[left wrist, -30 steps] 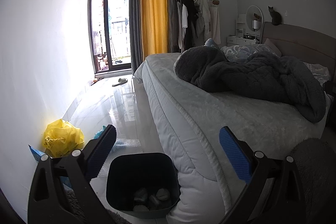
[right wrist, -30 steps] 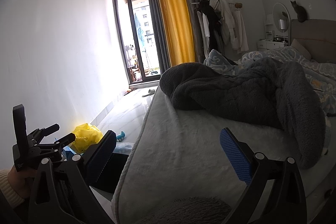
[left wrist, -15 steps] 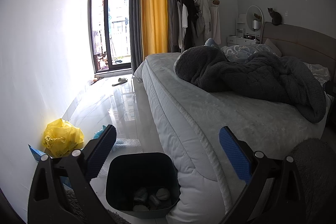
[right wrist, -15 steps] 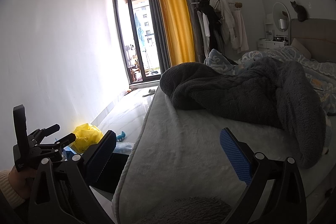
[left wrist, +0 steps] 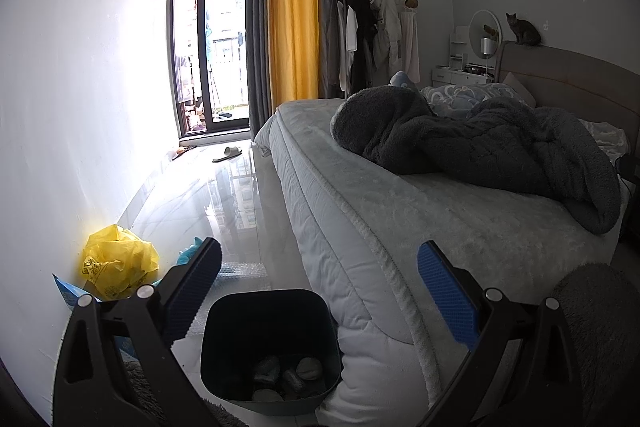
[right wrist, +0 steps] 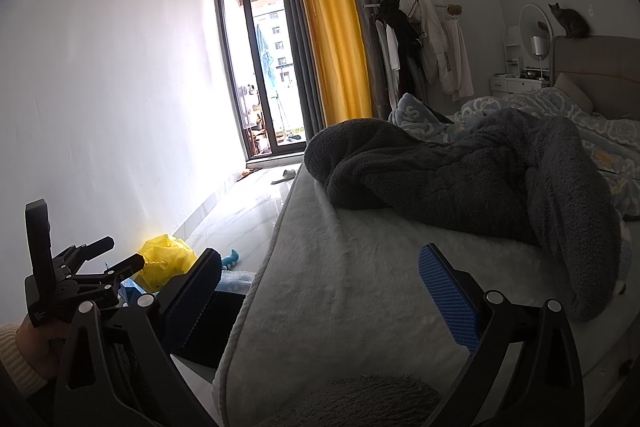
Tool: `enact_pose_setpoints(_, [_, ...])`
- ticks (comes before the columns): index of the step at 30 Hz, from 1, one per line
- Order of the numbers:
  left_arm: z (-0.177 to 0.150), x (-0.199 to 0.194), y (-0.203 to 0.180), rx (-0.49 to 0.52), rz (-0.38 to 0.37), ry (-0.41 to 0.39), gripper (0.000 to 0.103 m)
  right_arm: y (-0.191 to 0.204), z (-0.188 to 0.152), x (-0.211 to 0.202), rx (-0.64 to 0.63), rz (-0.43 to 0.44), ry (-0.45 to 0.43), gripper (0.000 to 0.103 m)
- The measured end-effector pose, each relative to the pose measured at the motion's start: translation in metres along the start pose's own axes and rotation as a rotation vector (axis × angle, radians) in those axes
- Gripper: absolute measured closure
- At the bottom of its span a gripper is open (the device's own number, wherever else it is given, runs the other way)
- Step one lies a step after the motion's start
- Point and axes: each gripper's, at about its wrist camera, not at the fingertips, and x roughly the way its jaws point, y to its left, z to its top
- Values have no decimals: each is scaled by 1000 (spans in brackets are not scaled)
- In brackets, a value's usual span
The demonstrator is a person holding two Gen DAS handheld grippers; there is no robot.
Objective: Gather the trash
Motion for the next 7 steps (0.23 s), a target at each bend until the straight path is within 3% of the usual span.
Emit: enact_pose_setpoints(7, [-3,2,0,-6,15,4,3,0,0,0,0,0,0,3])
